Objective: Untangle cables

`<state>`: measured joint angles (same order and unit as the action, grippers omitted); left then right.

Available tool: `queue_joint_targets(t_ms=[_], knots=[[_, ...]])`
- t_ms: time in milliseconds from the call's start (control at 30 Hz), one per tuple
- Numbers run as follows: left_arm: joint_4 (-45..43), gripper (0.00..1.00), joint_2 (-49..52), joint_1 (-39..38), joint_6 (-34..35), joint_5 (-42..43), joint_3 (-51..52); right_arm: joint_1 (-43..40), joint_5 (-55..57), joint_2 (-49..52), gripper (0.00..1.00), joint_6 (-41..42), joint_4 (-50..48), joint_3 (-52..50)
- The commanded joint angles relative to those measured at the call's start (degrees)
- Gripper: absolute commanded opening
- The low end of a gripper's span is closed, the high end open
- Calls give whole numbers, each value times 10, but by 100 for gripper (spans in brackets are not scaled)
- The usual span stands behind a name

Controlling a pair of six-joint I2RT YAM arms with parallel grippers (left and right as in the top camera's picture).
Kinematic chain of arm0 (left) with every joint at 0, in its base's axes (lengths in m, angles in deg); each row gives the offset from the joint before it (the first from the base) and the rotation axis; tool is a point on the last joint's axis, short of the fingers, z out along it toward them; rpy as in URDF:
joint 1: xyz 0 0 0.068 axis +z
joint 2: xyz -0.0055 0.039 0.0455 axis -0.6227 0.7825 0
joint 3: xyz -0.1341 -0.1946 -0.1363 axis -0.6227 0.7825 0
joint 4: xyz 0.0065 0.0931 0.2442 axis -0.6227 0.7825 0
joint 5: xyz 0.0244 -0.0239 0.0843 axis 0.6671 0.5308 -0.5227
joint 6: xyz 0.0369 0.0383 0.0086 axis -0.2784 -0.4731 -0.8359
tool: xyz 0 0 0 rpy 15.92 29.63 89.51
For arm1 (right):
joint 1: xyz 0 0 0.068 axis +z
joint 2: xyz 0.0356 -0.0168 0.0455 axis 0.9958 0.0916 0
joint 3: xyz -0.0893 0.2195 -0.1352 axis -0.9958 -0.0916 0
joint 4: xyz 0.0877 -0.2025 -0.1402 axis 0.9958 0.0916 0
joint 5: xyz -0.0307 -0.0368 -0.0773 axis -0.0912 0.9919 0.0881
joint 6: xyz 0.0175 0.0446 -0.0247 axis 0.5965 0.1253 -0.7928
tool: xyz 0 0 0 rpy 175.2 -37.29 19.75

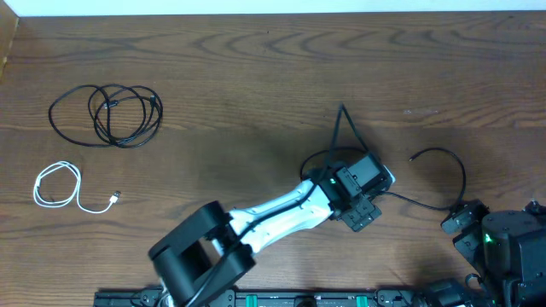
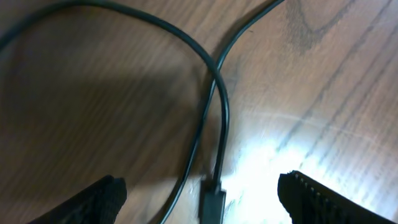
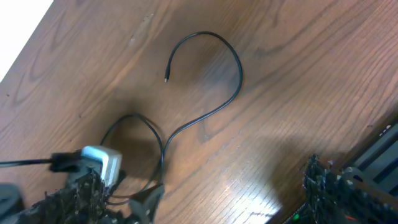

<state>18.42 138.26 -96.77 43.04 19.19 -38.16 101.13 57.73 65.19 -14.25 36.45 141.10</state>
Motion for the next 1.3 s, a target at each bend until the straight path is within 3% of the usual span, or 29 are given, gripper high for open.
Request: queue_joint_targets(t_ms=[0,167,267,333,467,567,733,833,1033,1267], knots=[[-13,76,28,-3,-14,5,3,-2,19,0,99,-6,2,0],[-19,61,58,-3,-14,5,3,-2,19,0,99,-6,3,0],[-19,45,68,-3,-14,5,3,-2,19,0,99,-6,3,0],[-20,28,73,-3,-14,5,3,-2,19,0,99,-6,3,0],[-19,8,76,-3,-14,5,3,-2,19,0,99,-6,3,0],[-19,7,75,-3,-14,-19,3,-2,19,0,99,-6,3,0],[-19,7,55,7,-14,-181,2,-2,19,0,99,-6,7,0],[-17,7,29,22,-14,-228,-3,-2,19,0,99,-6,7,0],[-6,7,-47,67,19,-223,-3,-2,14,0,99,-6,-7,-21],[70,8,-148,113,-9,-56,-3,-2,-16,0,99,-3,-32,-91]])
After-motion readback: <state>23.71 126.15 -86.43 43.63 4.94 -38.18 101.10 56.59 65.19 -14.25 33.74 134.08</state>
